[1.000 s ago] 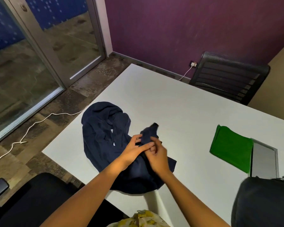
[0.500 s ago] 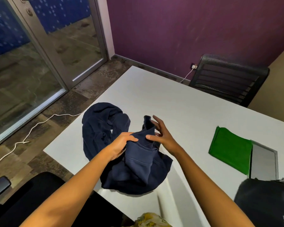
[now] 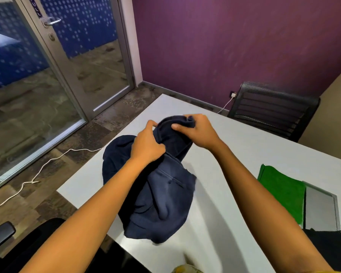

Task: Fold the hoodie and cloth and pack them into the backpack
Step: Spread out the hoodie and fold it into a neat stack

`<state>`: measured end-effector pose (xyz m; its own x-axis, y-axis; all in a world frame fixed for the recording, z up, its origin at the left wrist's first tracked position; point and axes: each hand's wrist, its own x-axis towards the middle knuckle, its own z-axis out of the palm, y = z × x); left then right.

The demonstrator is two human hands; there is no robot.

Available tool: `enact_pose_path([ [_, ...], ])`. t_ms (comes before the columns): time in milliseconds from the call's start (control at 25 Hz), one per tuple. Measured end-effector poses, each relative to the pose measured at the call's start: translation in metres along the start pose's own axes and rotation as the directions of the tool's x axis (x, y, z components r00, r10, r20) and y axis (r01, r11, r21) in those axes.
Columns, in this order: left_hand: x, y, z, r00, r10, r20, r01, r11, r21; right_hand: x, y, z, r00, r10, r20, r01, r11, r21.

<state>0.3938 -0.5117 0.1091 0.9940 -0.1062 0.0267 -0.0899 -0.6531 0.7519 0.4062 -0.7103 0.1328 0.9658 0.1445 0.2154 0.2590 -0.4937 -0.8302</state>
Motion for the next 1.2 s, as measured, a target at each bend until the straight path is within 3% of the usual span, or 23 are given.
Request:
enact_pose_path([
  [80, 0.01, 0.005, -0.016, 0.984, -0.16, -0.074, 0.166, 0.983, 0.08, 0.007, -0.012, -0.019, 0.988, -0.057, -0.144, 0.046, 0.996, -0.08],
  [200, 0.026, 0.01, -0.045, 0.951, -0.307, -0.04, 0.309, 0.934, 0.176, 0.008, -0.017, -0.036, 0.949, -0.067, -0.309, 0.026, 0.991, -0.134],
  [320, 0.031, 0.02, -0.07, 0.958, -0.274, -0.078, 0.285, 0.909, 0.305, 0.013, -0.027, -0.049, 0.858, -0.04, -0.513, -0.03, 0.991, -0.127],
  [440, 0.034, 0.013, -0.092, 0.949, -0.261, -0.175, 0.31, 0.874, 0.376, 0.019, -0.034, -0.075, 0.717, 0.044, -0.696, -0.055, 0.998, 0.007],
  [600, 0.033, -0.017, -0.125, 0.905, -0.354, -0.235, 0.421, 0.818, 0.391, 0.017, -0.036, -0.111, 0.627, 0.079, -0.775, -0.038, 0.997, 0.071],
  [800, 0.036, -0.023, -0.158, 0.867, -0.22, -0.446, 0.379, 0.872, 0.308, 0.015, -0.019, -0.129, 0.753, 0.117, -0.647, -0.112, 0.993, 0.049],
  [960, 0.04, -0.006, -0.172, 0.819, -0.109, -0.563, 0.286, 0.929, 0.237, 0.017, -0.015, -0.125, 0.895, 0.104, -0.433, -0.136, 0.99, -0.042],
  [1000, 0.041, -0.006, -0.17, 0.854, -0.104, -0.51, 0.225, 0.957, 0.182, 0.015, -0.016, -0.119, 0.93, 0.105, -0.351, -0.124, 0.992, -0.032],
  [1080, 0.037, -0.011, -0.161, 0.952, -0.144, -0.269, 0.166, 0.984, 0.062, 0.008, -0.014, -0.108, 0.984, 0.128, -0.121, -0.127, 0.992, 0.021],
  [1160, 0.03, -0.031, -0.145, 0.969, -0.241, -0.043, 0.245, 0.947, 0.207, -0.001, 0.0, -0.097, 0.967, 0.214, 0.136, -0.184, 0.963, -0.199],
  [1200, 0.027, -0.046, -0.135, 0.951, -0.308, -0.026, 0.298, 0.889, 0.349, -0.004, 0.012, -0.091, 0.937, 0.283, 0.203, -0.182, 0.895, -0.407],
])
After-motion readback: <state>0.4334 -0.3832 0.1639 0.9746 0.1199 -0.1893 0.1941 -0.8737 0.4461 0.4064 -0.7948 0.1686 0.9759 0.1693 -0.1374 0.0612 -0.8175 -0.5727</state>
